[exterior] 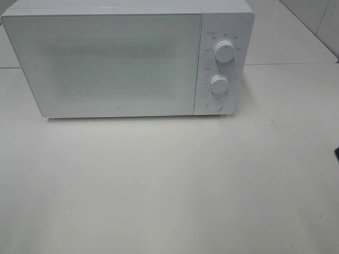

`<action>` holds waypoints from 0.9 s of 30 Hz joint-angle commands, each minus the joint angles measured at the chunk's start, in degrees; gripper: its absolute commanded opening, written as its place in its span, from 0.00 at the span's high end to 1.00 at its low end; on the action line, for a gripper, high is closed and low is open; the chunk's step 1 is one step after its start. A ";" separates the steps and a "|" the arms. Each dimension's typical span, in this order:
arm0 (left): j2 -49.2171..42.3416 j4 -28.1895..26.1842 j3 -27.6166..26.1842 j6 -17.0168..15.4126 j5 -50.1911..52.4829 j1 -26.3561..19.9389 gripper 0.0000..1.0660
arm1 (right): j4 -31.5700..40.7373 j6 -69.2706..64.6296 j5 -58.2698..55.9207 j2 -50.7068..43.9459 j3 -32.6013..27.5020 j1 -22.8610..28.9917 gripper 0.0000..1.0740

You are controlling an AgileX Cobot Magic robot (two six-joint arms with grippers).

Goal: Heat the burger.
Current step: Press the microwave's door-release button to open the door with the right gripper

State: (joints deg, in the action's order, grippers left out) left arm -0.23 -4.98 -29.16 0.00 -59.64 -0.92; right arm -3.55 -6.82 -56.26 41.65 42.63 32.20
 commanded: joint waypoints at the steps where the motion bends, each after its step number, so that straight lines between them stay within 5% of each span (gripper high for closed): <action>1: -1.15 -0.17 0.23 0.00 0.46 -0.11 0.06 | -0.17 0.97 -0.17 -4.35 -1.20 -4.41 0.34; 5: -1.15 -0.17 0.23 0.00 0.46 -0.11 0.06 | -0.52 0.97 -0.11 -13.01 -3.38 -14.50 0.34; 14: -1.15 -0.17 0.23 0.00 0.46 -0.11 0.06 | -0.52 0.97 0.23 -28.53 -9.74 -24.52 0.34; 27: -1.15 -0.06 0.23 0.00 0.46 -0.11 0.06 | -0.52 0.97 -1.26 -43.49 -13.75 -26.36 0.34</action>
State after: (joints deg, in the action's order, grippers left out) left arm -0.23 -4.98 -29.16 0.00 -59.64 -0.92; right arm -3.78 -6.25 -57.52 0.11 29.16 6.25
